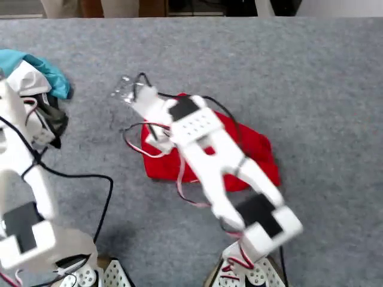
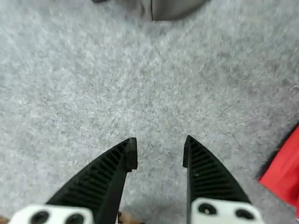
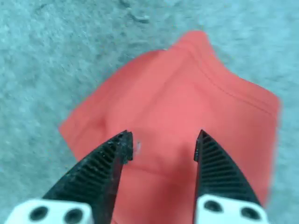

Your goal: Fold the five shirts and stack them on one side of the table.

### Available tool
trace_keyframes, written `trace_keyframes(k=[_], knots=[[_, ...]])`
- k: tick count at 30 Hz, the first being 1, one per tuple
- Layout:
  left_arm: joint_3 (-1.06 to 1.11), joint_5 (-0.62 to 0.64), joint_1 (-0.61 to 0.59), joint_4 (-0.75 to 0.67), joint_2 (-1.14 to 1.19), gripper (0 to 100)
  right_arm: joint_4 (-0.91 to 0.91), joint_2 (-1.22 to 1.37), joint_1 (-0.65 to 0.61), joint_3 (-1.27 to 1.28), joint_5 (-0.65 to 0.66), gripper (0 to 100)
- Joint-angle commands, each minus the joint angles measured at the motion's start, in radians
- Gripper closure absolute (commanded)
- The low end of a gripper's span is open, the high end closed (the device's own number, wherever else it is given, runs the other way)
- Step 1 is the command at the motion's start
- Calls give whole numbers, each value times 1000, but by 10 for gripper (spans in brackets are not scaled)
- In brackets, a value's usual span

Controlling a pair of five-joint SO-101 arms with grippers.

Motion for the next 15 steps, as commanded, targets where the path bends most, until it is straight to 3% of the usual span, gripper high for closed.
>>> trace_keyframes(k=[1, 7, 15], knots=[[127, -5, 9, -68, -139, 822, 101, 116, -30, -163, -14, 782], [299, -5, -9, -68, -291, 822, 161, 234, 27, -216, 58, 998], [431, -3, -6, -69, -383, 822, 328, 147, 231, -364, 117, 990]])
